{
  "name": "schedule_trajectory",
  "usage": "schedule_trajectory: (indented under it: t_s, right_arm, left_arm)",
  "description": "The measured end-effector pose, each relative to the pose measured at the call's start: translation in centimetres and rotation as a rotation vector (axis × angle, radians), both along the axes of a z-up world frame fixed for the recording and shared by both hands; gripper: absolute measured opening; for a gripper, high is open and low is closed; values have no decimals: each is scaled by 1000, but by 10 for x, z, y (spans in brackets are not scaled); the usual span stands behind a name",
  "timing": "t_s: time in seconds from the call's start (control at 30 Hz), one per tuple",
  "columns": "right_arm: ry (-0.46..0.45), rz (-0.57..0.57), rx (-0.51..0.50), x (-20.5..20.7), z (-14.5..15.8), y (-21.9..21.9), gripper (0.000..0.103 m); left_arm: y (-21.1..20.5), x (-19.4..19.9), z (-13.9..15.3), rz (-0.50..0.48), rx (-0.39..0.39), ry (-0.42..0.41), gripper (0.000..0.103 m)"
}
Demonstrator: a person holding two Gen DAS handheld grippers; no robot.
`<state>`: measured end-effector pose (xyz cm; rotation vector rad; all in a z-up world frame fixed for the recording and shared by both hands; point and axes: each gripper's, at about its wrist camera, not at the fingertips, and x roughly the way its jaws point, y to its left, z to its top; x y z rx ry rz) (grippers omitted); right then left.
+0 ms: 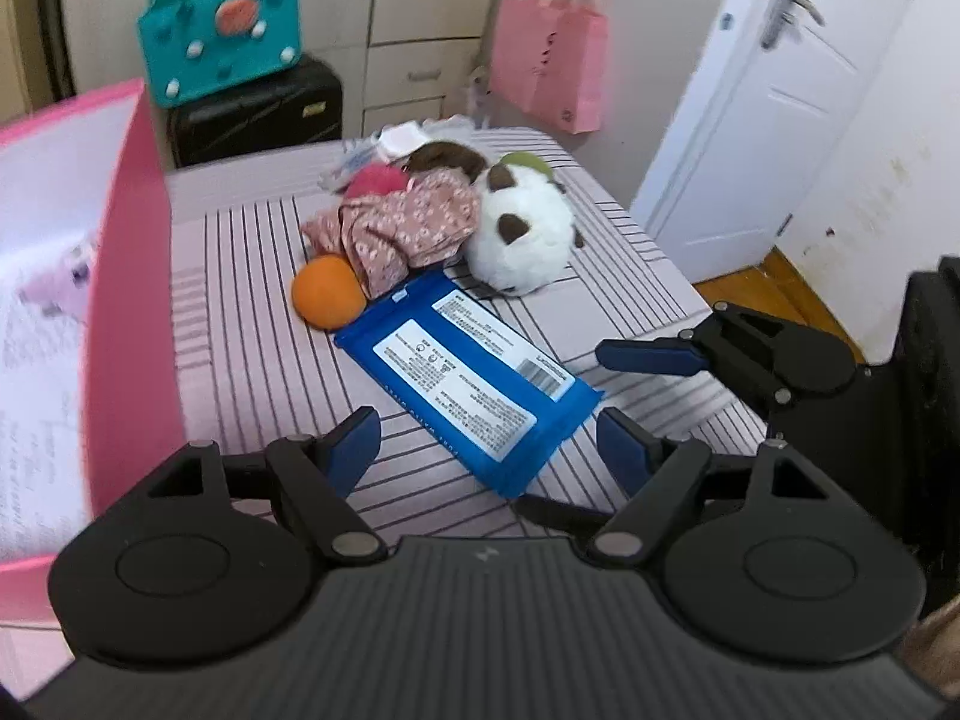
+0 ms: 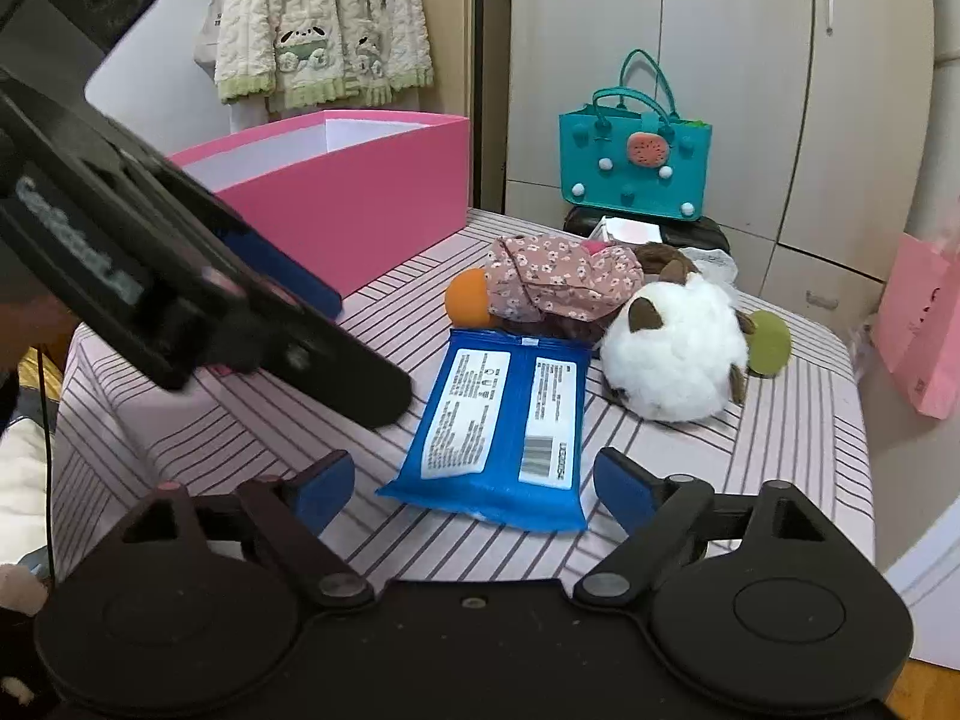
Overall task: Organize soft objects
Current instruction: 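Close the left gripper on the edge of the blue wipe packet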
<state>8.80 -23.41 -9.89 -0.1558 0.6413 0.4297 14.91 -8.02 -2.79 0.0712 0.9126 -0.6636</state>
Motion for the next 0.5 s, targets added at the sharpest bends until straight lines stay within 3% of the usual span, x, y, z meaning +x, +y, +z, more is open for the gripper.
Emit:
schedule_trajectory:
  t_s: [0.17,0.33,0.5]
  right_arm:
    - [48,12,23,21,-10,0,90]
    - [71,24,20,31,-17,2,90]
    - [93,18,30,38,-23,0,91]
  left_arm:
    - [-6,18,-22,47,-23,74,76]
    - [-7,26,-31,102,-12,44,75]
    - [-7,35,-41,136,-38,92,73]
